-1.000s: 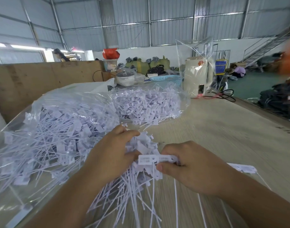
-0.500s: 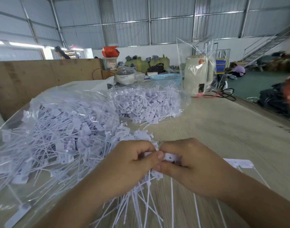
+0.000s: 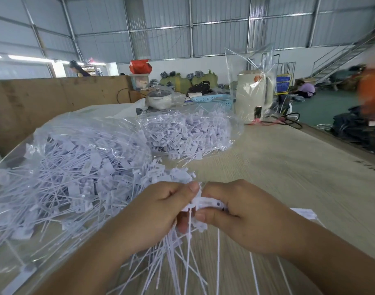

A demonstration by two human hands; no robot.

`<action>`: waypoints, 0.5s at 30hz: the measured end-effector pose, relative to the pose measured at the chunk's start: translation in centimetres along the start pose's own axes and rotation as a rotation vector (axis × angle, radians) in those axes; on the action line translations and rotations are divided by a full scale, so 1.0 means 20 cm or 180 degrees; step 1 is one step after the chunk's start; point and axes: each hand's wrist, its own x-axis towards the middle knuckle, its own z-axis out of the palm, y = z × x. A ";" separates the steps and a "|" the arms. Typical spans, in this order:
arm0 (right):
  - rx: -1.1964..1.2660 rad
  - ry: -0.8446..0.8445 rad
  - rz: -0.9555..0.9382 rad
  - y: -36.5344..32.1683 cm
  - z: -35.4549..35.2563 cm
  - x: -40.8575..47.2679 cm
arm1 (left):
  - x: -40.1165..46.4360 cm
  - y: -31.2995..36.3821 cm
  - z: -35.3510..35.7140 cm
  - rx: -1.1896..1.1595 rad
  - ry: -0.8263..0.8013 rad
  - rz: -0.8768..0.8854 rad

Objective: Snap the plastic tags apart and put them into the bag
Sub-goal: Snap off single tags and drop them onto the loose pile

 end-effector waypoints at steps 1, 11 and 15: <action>-0.0046 0.0031 -0.0003 0.00 0.00 0.00 | 0.00 0.00 0.00 0.0127 0.0046 -0.0006; 0.0468 0.0169 0.0017 -0.02 0.01 -0.01 | 0.01 -0.02 0.01 -0.0336 0.0119 0.0006; 0.0762 0.0203 -0.0037 -0.03 0.01 0.00 | 0.01 -0.01 0.05 -0.0791 0.0403 0.0334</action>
